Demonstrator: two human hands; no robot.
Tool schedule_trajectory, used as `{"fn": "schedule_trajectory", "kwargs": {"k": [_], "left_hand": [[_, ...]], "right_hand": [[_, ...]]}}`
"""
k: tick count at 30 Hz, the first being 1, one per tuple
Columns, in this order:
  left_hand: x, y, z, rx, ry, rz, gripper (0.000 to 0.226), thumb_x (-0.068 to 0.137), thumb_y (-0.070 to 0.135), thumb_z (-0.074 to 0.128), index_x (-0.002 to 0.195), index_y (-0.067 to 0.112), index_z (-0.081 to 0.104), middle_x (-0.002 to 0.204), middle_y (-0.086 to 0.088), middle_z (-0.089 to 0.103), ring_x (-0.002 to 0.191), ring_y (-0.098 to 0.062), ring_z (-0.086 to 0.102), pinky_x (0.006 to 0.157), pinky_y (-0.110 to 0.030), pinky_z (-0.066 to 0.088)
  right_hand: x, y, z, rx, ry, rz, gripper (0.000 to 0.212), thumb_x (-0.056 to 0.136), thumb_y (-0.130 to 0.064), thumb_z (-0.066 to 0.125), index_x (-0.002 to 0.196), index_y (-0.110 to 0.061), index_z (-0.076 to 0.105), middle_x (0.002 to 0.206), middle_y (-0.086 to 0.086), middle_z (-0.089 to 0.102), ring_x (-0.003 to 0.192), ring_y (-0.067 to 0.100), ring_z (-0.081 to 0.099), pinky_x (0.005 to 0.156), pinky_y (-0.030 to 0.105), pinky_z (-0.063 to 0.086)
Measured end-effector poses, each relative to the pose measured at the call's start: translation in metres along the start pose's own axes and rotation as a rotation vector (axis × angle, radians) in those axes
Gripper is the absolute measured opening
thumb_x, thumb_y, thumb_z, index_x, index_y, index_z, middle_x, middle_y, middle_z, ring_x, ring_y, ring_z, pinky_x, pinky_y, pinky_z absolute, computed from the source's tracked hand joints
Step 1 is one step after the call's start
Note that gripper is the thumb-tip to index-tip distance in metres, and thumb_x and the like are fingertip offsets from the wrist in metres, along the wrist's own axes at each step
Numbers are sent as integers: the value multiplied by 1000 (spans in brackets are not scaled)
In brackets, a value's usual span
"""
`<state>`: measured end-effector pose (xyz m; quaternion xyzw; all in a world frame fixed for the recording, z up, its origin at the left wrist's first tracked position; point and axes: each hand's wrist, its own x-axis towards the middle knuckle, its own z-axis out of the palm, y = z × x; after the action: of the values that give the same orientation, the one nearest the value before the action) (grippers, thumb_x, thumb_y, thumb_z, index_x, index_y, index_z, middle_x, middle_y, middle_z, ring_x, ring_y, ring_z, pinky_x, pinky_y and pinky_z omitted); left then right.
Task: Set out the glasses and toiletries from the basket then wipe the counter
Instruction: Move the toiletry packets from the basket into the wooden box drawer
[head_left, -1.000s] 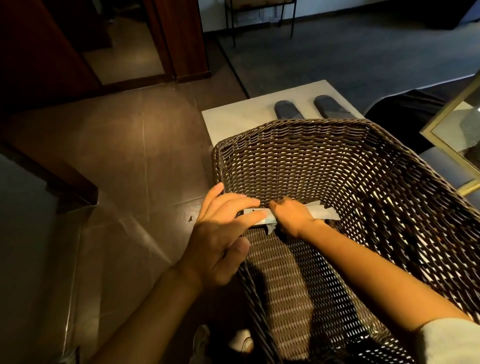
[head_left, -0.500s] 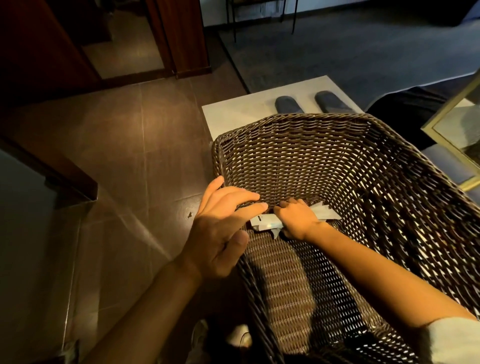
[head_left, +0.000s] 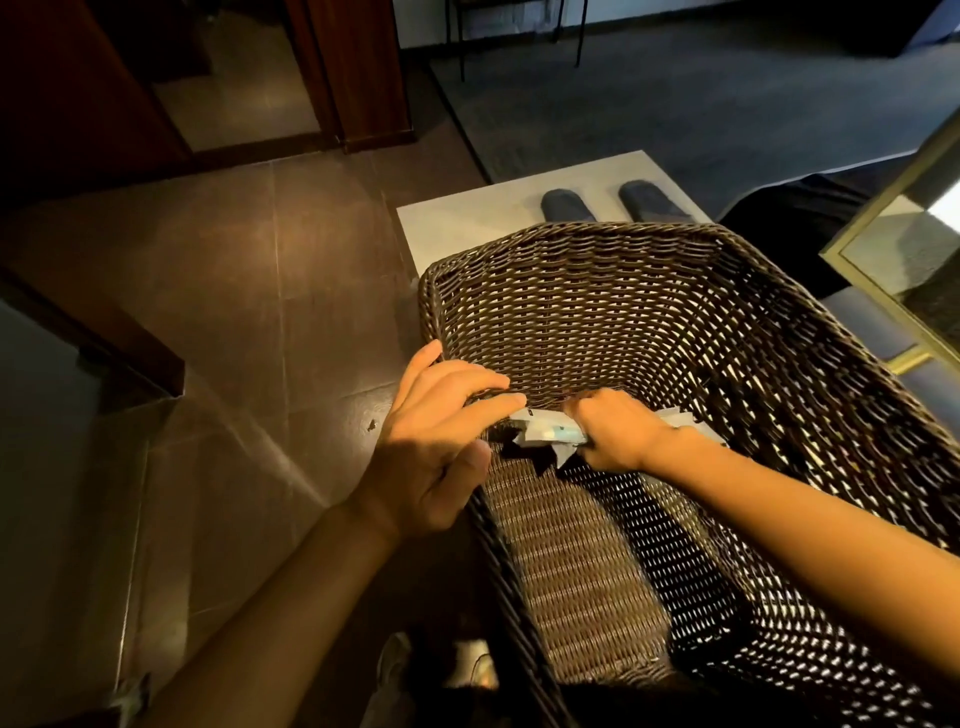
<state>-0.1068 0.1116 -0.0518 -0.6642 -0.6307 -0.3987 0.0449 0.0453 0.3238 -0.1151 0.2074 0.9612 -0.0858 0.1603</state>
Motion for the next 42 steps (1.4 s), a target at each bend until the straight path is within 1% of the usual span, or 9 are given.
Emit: {"fn": "schedule_trajectory", "kwargs": {"k": [9, 15, 19, 24, 28, 31, 34, 39, 42], "left_hand": [[-1, -2, -5, -22, -33, 5, 59, 108, 46, 26, 121, 13, 74, 127, -7, 66, 131, -22, 51, 126, -51, 15], [1, 1, -12, -51, -70, 6, 54, 106, 46, 33, 117, 15, 76, 124, -6, 67, 126, -22, 53, 125, -55, 17], [3, 4, -14, -74, -93, 1, 44, 102, 39, 40, 116, 18, 76, 123, -3, 66, 125, -21, 54, 124, -58, 18], [1, 12, -20, -9, -178, -12, 47, 102, 44, 34, 120, 24, 73, 124, 2, 64, 128, -21, 52, 126, -55, 14], [-19, 65, -24, 116, -310, 0, 57, 99, 59, 27, 126, 33, 69, 134, 5, 65, 137, -30, 48, 124, -61, 8], [-55, 135, -13, 129, -342, 179, 55, 97, 63, 34, 129, 33, 67, 126, 5, 70, 124, -28, 60, 117, -60, 28], [-85, 194, 1, 213, -358, 278, 67, 94, 62, 43, 145, 19, 52, 128, -5, 66, 117, -31, 60, 106, -55, 40], [-109, 221, 6, 400, -431, 174, 95, 91, 59, 55, 162, 8, 18, 161, -19, 35, 142, -37, 41, 112, -58, 33], [-112, 220, 9, 443, -426, 171, 98, 89, 59, 60, 162, 9, 17, 162, -18, 34, 143, -36, 42, 112, -57, 33]], "right_hand": [[-95, -19, -72, 91, 230, 175, 14, 83, -29, 66, 94, -25, 58, 74, -6, 63, 72, 19, 64, 69, 35, 57], [-206, -50, -86, 31, 276, 481, 23, 76, -33, 65, 98, -30, 56, 79, -4, 69, 76, 20, 66, 70, 36, 56], [-275, -75, -79, 42, 309, 721, 19, 74, -33, 64, 90, -31, 52, 72, -9, 62, 67, 15, 59, 56, 31, 47], [-287, -104, -48, 33, 353, 855, 22, 78, -30, 62, 97, -26, 51, 86, 0, 69, 82, 26, 66, 58, 33, 47], [-274, -110, -45, 16, 459, 927, 26, 81, -29, 65, 99, -22, 48, 90, 7, 69, 82, 31, 66, 58, 35, 47], [-274, -114, -40, 56, 576, 938, 29, 79, -24, 68, 94, -22, 43, 88, 9, 68, 77, 32, 63, 50, 30, 37], [-279, -118, -36, 99, 667, 961, 31, 77, -21, 70, 95, -21, 44, 85, 9, 67, 67, 25, 50, 45, 24, 21], [-281, -121, -33, 154, 723, 969, 32, 77, -20, 70, 100, -19, 48, 89, 7, 67, 73, 22, 54, 54, 30, 36], [-288, -122, -31, 231, 763, 917, 33, 75, -18, 70, 101, -17, 50, 87, 5, 64, 79, 27, 61, 57, 32, 41]]}}
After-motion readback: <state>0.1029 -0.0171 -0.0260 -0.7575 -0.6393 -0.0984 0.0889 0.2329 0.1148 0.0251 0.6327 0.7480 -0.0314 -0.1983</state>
